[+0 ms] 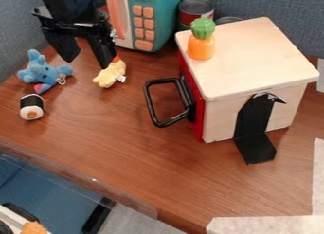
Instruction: Move the orange carrot to the right in front of the drawer
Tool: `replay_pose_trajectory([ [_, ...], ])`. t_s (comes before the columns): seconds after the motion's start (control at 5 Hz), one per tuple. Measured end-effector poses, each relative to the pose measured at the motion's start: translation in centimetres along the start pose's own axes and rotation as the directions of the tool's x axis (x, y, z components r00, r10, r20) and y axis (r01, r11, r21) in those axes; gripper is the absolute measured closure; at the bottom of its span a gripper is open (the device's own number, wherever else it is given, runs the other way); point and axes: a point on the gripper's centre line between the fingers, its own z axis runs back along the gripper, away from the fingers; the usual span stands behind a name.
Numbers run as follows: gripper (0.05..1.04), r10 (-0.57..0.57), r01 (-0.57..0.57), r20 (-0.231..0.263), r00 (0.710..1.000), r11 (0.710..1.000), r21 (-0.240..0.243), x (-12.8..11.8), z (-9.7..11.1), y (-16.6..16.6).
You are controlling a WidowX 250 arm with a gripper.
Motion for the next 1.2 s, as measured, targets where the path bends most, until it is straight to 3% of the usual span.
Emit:
replay_pose_trajectory([
  [0.2, 0.083, 0.006, -0.007, -0.031, 0.999, 1.000, -0.014, -0.3, -0.7, -0.1],
  [0.4, 0.083, -0.061, 0.060, -0.028, 0.998, 0.997, -0.047, 1.3, 0.0, -2.8],
  [0.6, 0.083, -0.131, 0.130, -0.003, 0.991, 0.986, -0.103, 3.9, 1.4, -6.4],
  [0.8, 0.083, -0.183, 0.184, 0.023, 0.983, 0.977, -0.110, 6.4, 2.6, -9.3],
  [1.2, 0.083, -0.172, 0.168, -0.028, 0.985, 0.980, -0.109, 9.6, 0.3, -12.3],
])
